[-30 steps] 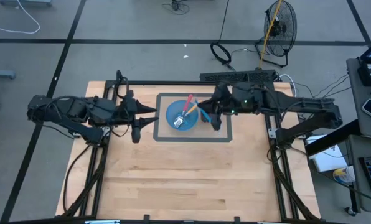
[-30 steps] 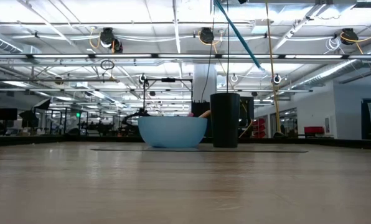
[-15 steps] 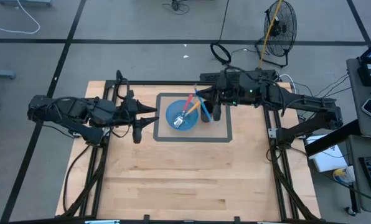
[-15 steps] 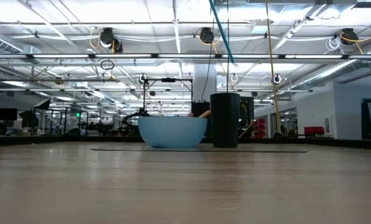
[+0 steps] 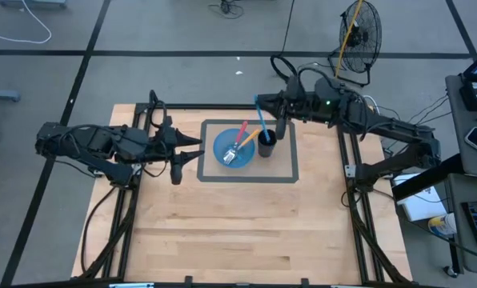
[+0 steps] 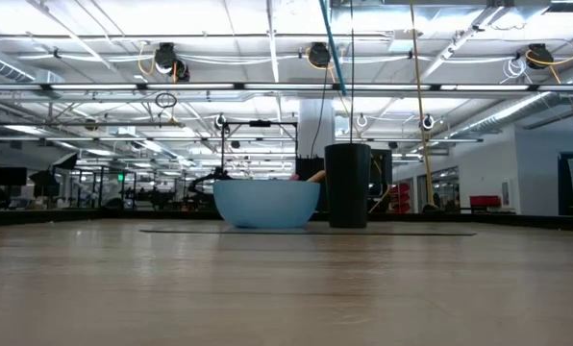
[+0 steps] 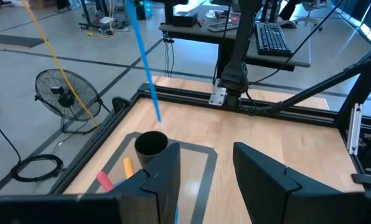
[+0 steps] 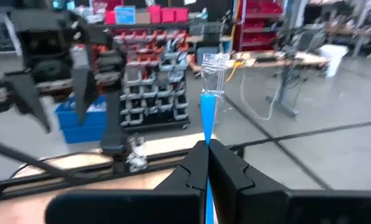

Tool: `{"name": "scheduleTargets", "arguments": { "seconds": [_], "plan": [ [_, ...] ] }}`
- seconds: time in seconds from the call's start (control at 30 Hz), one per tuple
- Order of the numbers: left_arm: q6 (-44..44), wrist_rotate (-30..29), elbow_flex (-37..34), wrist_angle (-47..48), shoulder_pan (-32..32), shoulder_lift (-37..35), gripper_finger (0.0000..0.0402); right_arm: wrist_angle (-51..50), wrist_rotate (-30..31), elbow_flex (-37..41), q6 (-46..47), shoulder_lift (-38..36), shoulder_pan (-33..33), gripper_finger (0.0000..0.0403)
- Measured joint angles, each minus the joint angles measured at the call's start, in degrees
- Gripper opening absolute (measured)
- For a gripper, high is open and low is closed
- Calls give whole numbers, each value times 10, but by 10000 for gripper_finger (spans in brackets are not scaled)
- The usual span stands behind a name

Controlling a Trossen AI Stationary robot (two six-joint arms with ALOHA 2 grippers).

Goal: Pick & Place Utensil
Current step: Put the blue straw into the black cup

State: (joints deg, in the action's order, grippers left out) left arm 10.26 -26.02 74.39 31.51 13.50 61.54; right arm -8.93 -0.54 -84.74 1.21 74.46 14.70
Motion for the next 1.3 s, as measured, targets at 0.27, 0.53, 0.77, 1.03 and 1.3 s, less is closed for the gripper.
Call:
{"name": "scheduleTargets", "arguments": {
  "seconds": [0.27,0.53,0.77,1.03,1.3],
  "plan": [
    [-1,0,0,0,0,0,152,8,0,5,-22,-5,32,0],
    [-2,1,0,4,1,0,152,146,-13,129,1,-45,69,0],
    [-5,1,0,6,1,0,152,332,-57,291,87,-103,115,0],
    [-10,1,0,5,0,0,152,361,-54,393,121,-157,135,0],
    [-13,-10,0,2,0,0,152,381,-53,432,117,-163,145,0]
  ]
}}
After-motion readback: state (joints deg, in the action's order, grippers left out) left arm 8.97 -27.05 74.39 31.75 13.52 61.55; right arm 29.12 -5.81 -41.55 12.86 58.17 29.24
